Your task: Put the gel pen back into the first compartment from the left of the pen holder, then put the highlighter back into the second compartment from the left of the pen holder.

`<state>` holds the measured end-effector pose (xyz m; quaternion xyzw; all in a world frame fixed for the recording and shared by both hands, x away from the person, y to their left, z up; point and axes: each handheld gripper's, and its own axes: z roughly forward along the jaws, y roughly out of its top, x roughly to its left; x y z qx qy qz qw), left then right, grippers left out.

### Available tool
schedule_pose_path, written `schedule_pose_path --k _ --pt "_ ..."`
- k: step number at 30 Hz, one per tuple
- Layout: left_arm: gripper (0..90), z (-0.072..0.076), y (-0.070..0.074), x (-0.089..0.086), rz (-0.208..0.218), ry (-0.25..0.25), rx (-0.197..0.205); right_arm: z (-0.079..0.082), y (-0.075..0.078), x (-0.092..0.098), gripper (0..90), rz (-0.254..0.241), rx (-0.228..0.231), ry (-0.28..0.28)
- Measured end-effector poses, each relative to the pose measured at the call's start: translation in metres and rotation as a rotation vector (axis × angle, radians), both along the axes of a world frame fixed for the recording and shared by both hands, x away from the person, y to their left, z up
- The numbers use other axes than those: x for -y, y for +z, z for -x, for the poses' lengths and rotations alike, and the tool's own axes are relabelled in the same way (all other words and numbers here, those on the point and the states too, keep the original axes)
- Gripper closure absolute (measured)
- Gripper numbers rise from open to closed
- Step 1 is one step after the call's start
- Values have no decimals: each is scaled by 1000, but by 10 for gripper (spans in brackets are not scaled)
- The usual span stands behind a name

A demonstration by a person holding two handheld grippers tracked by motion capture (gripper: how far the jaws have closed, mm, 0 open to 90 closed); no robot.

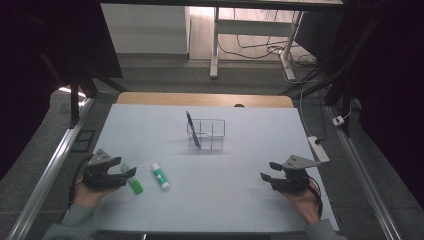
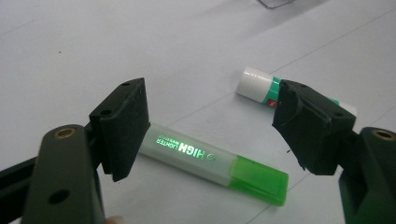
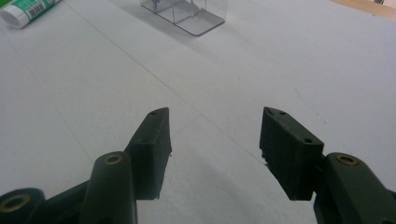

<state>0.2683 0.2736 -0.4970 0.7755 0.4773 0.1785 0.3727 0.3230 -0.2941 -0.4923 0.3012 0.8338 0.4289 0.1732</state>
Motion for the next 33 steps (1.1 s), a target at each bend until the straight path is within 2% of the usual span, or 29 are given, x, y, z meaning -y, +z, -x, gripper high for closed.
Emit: schedule_pose_path --k 4,10,20,27,33 --pt "265 -6 2 2 -26 -10 -17 3 -1 5 431 11 -4 -4" --pt "265 -15 8 1 -85 -32 -47 3 -1 9 431 2 -2 -13" --pt "265 -26 25 -11 -227 -131 -81 1 -2 3 430 17 2 7" --pt "263 -34 32 -17 -264 -134 -117 1 -1 2 430 19 4 2" --pt "265 -36 29 -13 -296 -158 -143 1 -2 1 430 33 3 3"
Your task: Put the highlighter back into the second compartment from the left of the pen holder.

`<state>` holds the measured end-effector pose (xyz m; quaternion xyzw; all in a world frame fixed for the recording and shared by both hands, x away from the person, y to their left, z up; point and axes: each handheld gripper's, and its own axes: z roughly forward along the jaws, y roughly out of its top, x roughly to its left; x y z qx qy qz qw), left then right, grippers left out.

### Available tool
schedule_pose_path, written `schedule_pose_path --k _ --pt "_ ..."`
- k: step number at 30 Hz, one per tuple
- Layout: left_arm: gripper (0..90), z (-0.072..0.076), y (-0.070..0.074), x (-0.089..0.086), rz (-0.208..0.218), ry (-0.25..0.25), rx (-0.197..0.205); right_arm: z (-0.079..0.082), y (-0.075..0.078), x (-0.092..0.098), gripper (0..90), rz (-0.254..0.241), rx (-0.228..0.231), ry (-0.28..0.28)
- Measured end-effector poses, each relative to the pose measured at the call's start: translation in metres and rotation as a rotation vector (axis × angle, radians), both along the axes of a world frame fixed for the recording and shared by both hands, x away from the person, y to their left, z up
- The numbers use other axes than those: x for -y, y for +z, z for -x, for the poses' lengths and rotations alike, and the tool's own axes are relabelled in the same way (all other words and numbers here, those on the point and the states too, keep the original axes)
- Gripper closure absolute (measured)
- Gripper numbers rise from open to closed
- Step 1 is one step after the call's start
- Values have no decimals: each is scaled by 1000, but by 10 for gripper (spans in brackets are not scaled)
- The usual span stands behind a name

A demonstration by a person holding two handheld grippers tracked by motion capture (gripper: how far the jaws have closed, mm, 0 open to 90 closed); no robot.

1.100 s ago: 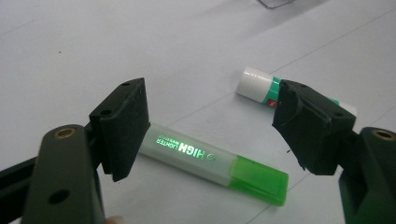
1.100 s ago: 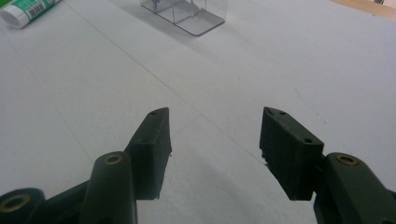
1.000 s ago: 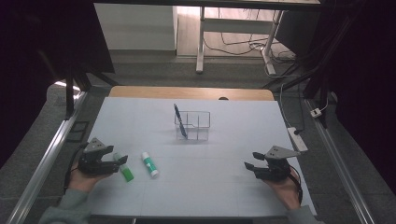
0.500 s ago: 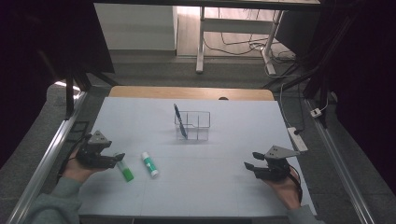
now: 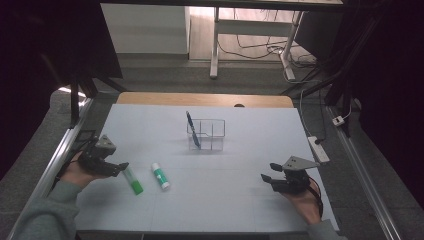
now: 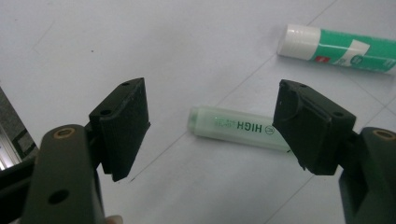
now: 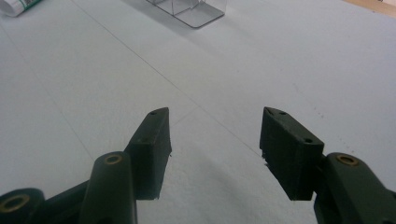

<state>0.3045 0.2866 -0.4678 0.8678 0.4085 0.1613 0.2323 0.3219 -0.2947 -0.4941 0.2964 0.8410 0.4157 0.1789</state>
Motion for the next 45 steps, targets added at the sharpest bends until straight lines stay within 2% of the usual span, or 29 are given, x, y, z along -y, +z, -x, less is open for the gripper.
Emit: schedule_pose_path --k 2,6,10,15,19,26,36,40,45 --pt "265 1 -1 3 -18 -20 -1 0 0 0 430 3 -2 3" --pt "279 5 -4 10 -64 -97 -5 0 -1 -1 430 2 -3 7" --pt "294 8 -8 16 -101 -230 -6 -1 -2 -1 429 7 -4 12" --pt "294 7 -13 27 -183 -409 -36 0 -2 -2 429 11 -7 12" --pt "294 3 -16 33 -213 -497 -58 1 -2 -2 429 16 -10 8" --pt "301 -4 -22 36 -223 -585 -82 8 -3 5 428 9 -13 -9" --pt "332 -11 -30 43 -225 -713 -141 14 -3 12 428 -1 -18 -33" --pt "340 -13 -31 45 -251 -766 -168 15 -3 13 428 0 -24 -35" --pt "346 -15 -32 48 -278 -816 -177 15 -4 13 428 2 -26 -37"
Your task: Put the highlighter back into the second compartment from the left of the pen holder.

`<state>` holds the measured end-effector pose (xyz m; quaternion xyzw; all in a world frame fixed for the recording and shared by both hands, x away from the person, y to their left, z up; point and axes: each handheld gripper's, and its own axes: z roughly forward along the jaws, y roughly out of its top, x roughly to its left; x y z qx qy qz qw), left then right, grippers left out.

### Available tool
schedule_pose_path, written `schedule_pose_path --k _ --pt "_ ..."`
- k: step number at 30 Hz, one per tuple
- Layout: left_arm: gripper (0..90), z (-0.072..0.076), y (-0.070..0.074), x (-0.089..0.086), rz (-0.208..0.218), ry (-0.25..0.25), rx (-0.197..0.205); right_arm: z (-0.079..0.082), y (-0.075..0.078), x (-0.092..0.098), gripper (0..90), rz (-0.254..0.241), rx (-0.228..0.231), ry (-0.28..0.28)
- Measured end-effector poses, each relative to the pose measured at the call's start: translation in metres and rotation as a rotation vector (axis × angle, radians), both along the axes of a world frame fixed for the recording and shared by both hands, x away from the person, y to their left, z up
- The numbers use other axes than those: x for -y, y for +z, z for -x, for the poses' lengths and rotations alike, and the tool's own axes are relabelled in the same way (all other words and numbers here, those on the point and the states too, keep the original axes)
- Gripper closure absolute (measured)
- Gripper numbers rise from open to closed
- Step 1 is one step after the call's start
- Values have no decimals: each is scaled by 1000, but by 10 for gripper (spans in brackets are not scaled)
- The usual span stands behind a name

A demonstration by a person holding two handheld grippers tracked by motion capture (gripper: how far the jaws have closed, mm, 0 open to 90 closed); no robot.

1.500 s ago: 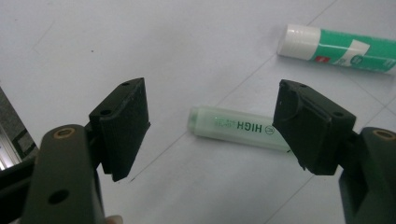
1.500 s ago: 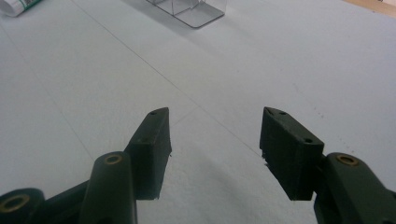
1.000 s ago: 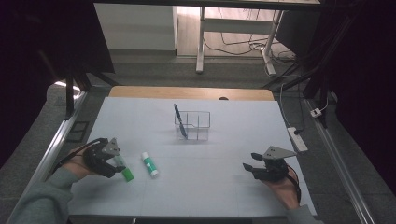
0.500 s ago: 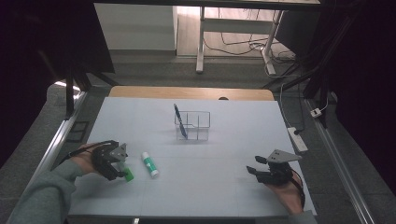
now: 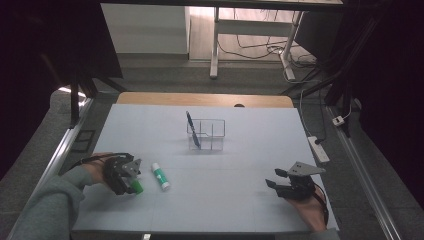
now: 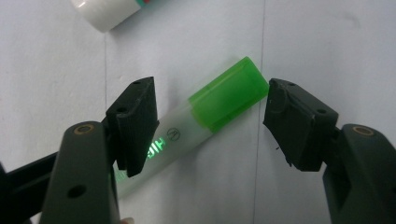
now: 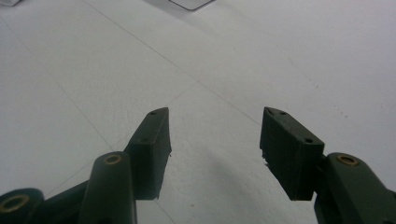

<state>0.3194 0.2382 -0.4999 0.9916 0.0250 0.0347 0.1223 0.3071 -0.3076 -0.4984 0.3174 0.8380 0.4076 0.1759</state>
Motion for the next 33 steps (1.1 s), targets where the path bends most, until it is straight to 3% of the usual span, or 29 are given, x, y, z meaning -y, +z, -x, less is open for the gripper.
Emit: schedule_pose_path --k 5,11,20,22,25,29,33 --pt "368 -2 -4 3 -38 -50 -8 -1 -1 -1 427 4 -4 9" --pt "385 -5 -4 3 -39 -86 -20 -1 -1 -1 427 7 -8 9" --pt "432 -5 -8 8 -109 -134 6 -1 -2 -2 427 7 -9 13" --pt "440 -6 -9 8 -107 -140 -1 -1 -2 -2 427 8 -9 15" --pt "483 -7 -8 7 -102 -148 -23 -1 -2 -2 427 6 -8 15" --pt "648 -8 -8 7 -97 -149 -62 -1 -3 -2 427 9 -9 17" --pt "659 -8 -8 6 -93 -147 -61 -1 -2 -3 426 8 -8 18"
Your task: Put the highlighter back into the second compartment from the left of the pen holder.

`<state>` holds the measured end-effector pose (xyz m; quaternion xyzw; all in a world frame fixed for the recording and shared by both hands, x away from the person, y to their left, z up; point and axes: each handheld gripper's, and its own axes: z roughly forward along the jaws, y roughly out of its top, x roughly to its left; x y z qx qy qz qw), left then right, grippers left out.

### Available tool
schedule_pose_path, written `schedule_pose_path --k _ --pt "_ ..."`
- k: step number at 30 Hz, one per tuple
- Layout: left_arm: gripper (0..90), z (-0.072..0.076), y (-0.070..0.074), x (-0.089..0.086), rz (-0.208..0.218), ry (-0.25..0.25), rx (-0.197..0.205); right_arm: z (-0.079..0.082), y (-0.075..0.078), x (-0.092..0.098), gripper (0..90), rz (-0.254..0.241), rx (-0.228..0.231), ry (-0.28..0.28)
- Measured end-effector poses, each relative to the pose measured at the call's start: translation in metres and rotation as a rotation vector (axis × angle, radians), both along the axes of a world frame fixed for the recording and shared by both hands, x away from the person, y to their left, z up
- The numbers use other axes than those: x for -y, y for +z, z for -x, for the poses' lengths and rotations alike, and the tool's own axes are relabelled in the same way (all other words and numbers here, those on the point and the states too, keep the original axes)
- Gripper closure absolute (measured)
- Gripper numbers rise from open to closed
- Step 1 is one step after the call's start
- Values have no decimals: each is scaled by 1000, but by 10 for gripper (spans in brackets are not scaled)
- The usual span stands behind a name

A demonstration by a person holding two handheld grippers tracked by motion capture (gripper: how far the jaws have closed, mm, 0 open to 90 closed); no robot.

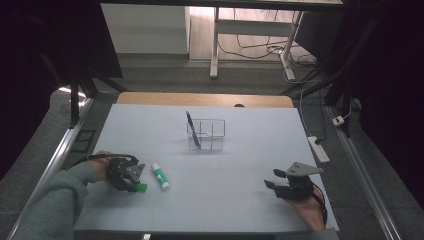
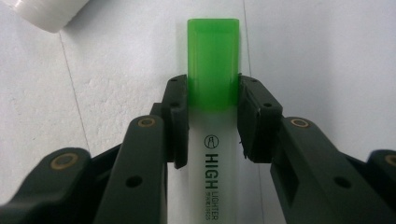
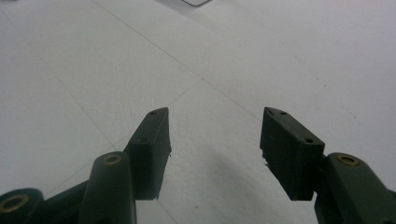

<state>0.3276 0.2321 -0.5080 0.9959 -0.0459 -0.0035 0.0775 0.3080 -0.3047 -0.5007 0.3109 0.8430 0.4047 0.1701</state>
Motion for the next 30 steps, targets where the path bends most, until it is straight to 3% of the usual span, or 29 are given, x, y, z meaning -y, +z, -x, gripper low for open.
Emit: schedule_pose_path --k 8,16,21,30 --pt "663 -1 2 0 -1 87 -4 0 1 1 426 1 2 -2" --pt "664 -2 11 -8 104 203 17 0 1 1 427 0 4 -5" --pt "664 1 14 -13 125 261 50 0 0 0 426 0 2 -4" --pt "664 5 25 -22 210 389 94 -2 1 -1 426 -6 6 2"
